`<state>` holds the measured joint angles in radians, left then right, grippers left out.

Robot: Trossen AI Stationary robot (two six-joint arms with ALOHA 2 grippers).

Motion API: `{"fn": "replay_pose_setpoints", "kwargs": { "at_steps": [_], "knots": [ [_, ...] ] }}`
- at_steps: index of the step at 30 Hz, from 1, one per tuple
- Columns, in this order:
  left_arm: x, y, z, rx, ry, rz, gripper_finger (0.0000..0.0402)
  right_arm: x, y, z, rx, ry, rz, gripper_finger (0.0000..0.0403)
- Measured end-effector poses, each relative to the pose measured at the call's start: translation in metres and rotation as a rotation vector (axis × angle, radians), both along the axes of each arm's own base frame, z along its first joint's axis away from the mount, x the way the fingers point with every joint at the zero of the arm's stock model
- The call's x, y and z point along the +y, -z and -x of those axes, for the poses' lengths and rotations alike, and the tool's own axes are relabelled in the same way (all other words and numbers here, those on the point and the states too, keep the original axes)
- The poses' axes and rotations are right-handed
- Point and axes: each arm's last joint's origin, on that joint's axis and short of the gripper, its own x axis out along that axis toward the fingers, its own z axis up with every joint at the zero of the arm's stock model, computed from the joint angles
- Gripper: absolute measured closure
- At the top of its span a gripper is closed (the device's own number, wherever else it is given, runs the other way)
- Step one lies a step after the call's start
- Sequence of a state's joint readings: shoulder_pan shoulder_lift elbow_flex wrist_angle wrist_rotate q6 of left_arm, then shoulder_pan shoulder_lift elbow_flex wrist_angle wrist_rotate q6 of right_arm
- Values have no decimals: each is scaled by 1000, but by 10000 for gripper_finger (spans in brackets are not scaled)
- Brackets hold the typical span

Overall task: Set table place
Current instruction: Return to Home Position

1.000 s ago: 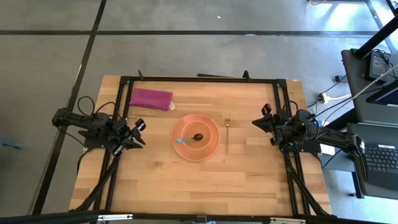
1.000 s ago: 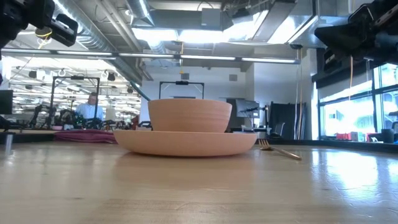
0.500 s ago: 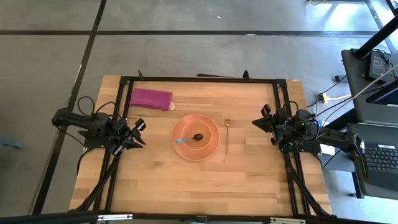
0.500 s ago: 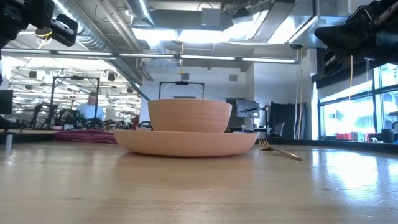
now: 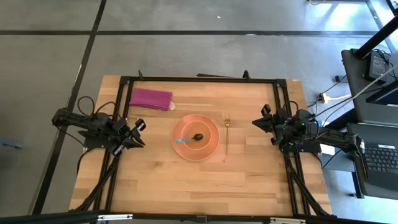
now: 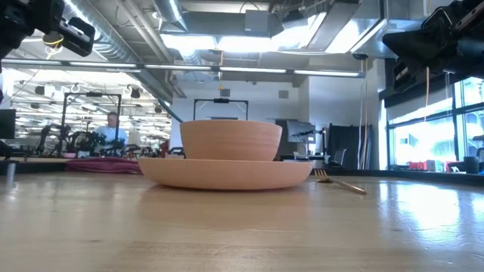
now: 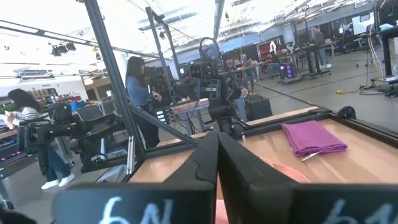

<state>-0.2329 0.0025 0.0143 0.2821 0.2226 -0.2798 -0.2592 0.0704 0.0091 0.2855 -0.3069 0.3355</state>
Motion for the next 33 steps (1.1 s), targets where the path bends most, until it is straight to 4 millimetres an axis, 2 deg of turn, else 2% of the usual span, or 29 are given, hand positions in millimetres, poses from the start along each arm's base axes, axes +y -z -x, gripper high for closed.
{"fn": "replay_pose_setpoints", "kwargs": {
  "at_steps": [22, 33],
  "knots": [
    [0, 0, 0, 0, 0, 0, 401, 0, 0, 0, 0, 0, -2, 391],
    [0, 0, 0, 0, 0, 0, 377, 0, 0, 0, 0, 0, 0, 391]
  ]
}}
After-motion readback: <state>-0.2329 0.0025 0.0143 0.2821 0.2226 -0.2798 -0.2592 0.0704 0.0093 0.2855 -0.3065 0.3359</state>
